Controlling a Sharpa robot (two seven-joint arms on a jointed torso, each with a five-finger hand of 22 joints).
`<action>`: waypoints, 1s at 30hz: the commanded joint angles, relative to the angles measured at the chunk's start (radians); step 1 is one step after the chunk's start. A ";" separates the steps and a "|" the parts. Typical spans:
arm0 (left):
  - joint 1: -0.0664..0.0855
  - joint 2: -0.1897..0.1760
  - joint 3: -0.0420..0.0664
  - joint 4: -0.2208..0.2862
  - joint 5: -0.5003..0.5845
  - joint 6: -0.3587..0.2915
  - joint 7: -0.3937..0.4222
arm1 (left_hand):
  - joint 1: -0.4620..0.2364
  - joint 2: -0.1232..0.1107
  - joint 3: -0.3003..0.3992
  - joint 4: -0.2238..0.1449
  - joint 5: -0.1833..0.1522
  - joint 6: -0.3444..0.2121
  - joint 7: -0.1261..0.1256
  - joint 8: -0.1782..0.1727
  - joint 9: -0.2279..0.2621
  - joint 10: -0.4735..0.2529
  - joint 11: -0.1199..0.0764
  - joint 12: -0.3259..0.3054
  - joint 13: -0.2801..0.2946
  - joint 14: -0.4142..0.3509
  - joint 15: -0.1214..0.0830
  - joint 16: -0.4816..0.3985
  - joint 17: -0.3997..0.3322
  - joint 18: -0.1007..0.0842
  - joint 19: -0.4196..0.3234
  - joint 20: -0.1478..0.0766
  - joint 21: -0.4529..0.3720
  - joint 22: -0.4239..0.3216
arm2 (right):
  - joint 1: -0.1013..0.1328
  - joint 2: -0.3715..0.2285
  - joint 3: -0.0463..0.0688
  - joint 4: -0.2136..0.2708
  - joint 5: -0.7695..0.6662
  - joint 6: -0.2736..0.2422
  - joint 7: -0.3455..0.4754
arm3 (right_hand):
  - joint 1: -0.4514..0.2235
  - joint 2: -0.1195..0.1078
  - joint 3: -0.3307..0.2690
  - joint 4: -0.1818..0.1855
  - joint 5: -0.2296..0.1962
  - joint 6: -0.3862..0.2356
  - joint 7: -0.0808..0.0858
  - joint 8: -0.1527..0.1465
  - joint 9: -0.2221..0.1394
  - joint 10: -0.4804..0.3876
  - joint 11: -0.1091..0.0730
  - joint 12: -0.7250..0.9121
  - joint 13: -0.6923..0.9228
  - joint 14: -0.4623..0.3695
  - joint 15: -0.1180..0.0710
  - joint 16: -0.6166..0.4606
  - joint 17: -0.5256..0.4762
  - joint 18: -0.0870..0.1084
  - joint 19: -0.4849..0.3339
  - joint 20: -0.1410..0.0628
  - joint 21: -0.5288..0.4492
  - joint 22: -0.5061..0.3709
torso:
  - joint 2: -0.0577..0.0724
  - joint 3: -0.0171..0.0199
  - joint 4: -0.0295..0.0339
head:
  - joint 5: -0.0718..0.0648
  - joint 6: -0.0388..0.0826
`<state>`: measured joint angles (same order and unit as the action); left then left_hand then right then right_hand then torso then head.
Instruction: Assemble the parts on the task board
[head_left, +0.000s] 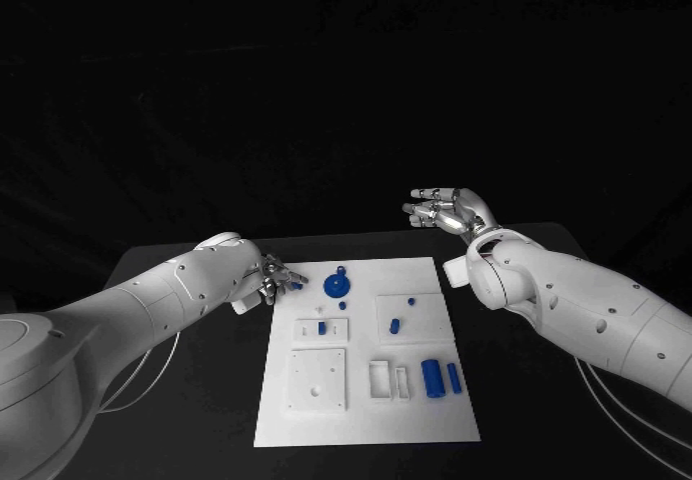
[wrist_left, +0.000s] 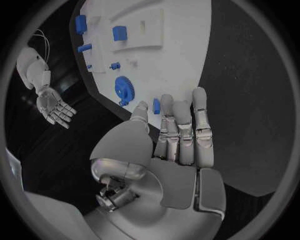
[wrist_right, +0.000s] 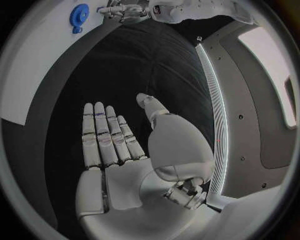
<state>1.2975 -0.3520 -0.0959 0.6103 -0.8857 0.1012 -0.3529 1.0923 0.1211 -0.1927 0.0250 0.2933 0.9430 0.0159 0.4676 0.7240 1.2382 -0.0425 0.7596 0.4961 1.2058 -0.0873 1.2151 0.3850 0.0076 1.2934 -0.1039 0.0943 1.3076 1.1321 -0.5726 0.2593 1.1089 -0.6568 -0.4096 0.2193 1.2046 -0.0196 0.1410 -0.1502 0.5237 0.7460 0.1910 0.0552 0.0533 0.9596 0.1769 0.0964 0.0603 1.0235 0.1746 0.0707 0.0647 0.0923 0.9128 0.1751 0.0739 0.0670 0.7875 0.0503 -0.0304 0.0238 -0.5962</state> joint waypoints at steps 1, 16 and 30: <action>0.001 0.004 0.001 0.001 0.014 -0.007 0.017 | 0.013 0.004 -0.003 -0.006 -0.004 0.002 0.007 -0.010 -0.007 -0.006 0.001 0.003 -0.002 -0.008 0.003 0.002 -0.002 -0.008 -0.005 0.002 -0.006 0.017 | 0.000 0.001 0.001 0.001 -0.001 0.014 0.005 | 0.004 0.007 -0.006 -0.001 0.006 -0.007 0.001 -0.004 -0.002 -0.006 0.003 0.004 -0.001 -0.007 -0.002 -0.005 -0.002 0.013 -0.010 0.000 -0.004 -0.001 | 0.000 -0.0002 0.0002 | 0.001 0.000; 0.002 0.006 0.001 0.003 0.043 0.005 0.020 | 0.094 0.062 0.035 -0.041 0.003 0.001 0.003 -0.026 -0.021 -0.009 -0.002 0.003 -0.002 -0.012 0.002 0.005 -0.002 -0.008 -0.007 0.002 -0.006 0.018 | 0.000 -0.001 0.001 0.000 -0.001 0.015 0.004 | 0.005 0.007 -0.004 -0.001 0.009 -0.006 0.001 -0.003 -0.002 -0.006 0.002 0.004 -0.001 -0.008 -0.002 -0.005 -0.002 0.014 -0.009 0.000 -0.004 -0.001 | 0.000 -0.0003 0.0004 | 0.001 0.001; 0.002 0.003 0.001 0.006 0.065 0.027 0.029 | 0.147 0.133 0.086 -0.108 0.077 0.001 0.005 -0.036 -0.026 -0.007 -0.001 -0.005 -0.007 -0.013 0.002 0.006 -0.002 -0.008 -0.012 0.001 -0.001 0.020 | 0.000 -0.002 0.001 0.000 -0.001 0.017 0.003 | 0.004 0.007 -0.002 -0.002 0.013 -0.006 0.001 -0.004 -0.002 -0.006 0.002 0.004 -0.001 -0.007 -0.002 -0.005 -0.002 0.013 -0.009 -0.001 -0.004 -0.001 | 0.001 -0.0002 0.0007 | 0.002 -0.001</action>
<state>1.2991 -0.3495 -0.0951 0.6133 -0.8389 0.1080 -0.3387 1.2243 0.2290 -0.1111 -0.0734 0.3673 0.9360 0.0229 0.4344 0.6986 1.2347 -0.0455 0.7595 0.4899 1.1987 -0.0874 1.2151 0.3841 0.0077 1.2862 -0.1039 0.0943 1.3077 1.1322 -0.5747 0.2593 1.1084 -0.6566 -0.4080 0.2172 1.2046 -0.0196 0.1410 -0.1502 0.5306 0.7460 0.1909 0.0552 0.0527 0.9595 0.1769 0.0964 0.0603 1.0235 0.1746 0.0707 0.0647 0.0923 0.9128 0.1751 0.0739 0.0670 0.7878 0.0499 -0.0296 0.0259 -0.5961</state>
